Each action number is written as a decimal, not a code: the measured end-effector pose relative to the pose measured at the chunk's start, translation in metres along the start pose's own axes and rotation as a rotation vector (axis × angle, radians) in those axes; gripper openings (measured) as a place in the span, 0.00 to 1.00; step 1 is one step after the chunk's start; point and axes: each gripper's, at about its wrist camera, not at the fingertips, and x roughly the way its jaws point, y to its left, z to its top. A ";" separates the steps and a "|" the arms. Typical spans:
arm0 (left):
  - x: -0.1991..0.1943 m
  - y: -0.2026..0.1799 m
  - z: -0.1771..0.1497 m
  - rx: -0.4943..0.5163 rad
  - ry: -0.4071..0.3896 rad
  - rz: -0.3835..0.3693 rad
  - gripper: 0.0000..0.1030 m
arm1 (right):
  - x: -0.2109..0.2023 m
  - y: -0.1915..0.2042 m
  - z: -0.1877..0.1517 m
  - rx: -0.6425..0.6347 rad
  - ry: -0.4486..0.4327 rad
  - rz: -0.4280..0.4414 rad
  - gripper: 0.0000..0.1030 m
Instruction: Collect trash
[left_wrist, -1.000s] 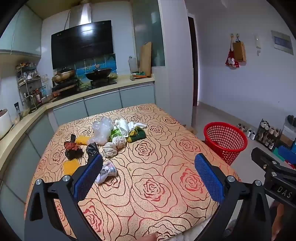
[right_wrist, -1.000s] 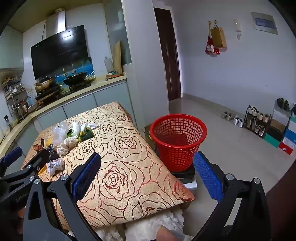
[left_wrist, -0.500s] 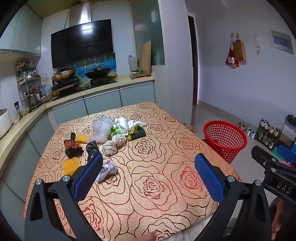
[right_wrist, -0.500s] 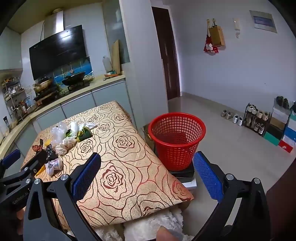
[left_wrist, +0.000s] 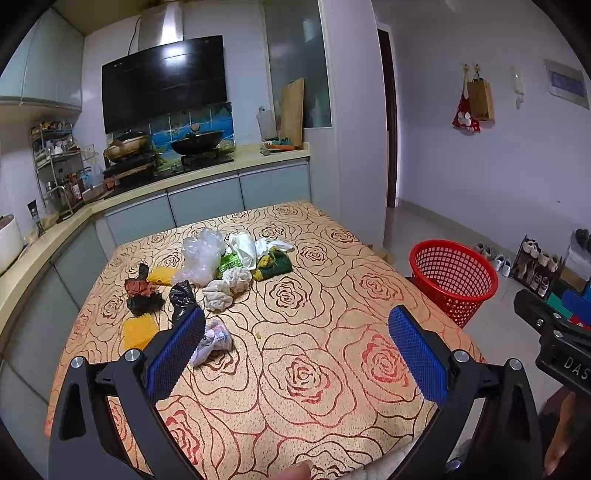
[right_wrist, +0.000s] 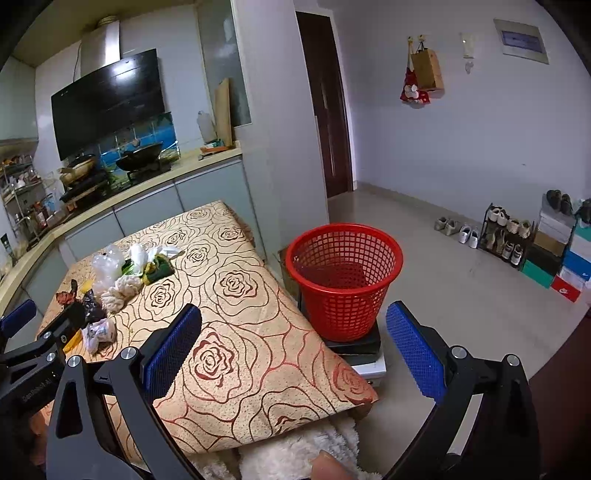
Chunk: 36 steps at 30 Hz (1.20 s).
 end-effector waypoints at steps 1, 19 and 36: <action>0.001 0.000 0.001 0.000 0.002 0.001 0.93 | 0.000 0.000 0.001 0.000 0.000 -0.002 0.95; 0.010 0.001 0.003 -0.007 0.011 0.010 0.93 | 0.002 0.000 0.004 -0.002 -0.003 0.005 0.95; 0.008 0.006 0.004 -0.018 0.011 0.011 0.93 | 0.002 0.002 0.003 -0.004 0.001 0.006 0.95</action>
